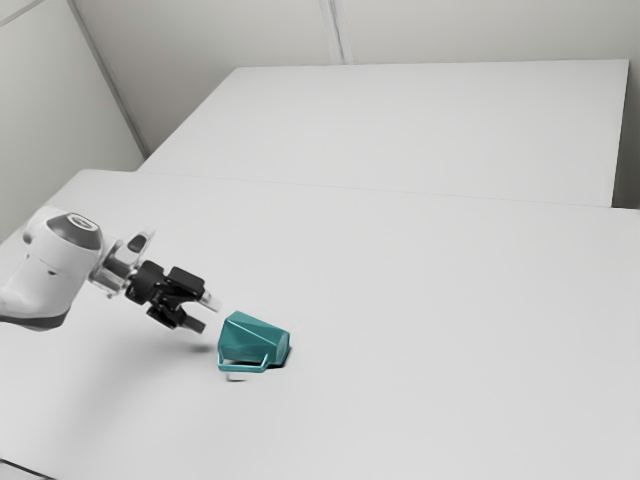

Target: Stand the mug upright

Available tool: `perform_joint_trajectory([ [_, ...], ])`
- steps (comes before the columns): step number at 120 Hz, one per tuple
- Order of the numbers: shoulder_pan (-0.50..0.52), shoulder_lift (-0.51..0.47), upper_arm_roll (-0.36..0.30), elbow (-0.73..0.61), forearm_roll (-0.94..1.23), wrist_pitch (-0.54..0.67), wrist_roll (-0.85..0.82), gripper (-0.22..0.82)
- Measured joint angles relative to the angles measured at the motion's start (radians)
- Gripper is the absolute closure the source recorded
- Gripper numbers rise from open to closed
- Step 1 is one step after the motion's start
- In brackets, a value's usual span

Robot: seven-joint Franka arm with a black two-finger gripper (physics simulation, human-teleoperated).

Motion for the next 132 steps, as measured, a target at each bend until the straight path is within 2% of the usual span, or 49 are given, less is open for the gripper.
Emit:
perform_joint_trajectory([
  [28, 0.036, 0.011, -0.042, 0.007, -0.042, 0.010, 0.043, 0.00],
  [46, 0.049, -0.028, -0.068, -0.015, -0.059, 0.018, 0.064, 0.00],
  [74, -0.037, -0.059, -0.076, -0.058, -0.079, 0.032, 0.087, 0.00],
  [112, -0.014, -0.049, -0.084, -0.068, -0.089, 0.047, 0.108, 0.02],
  [132, -0.019, -0.047, -0.104, -0.074, -0.102, 0.060, 0.115, 0.07],
])
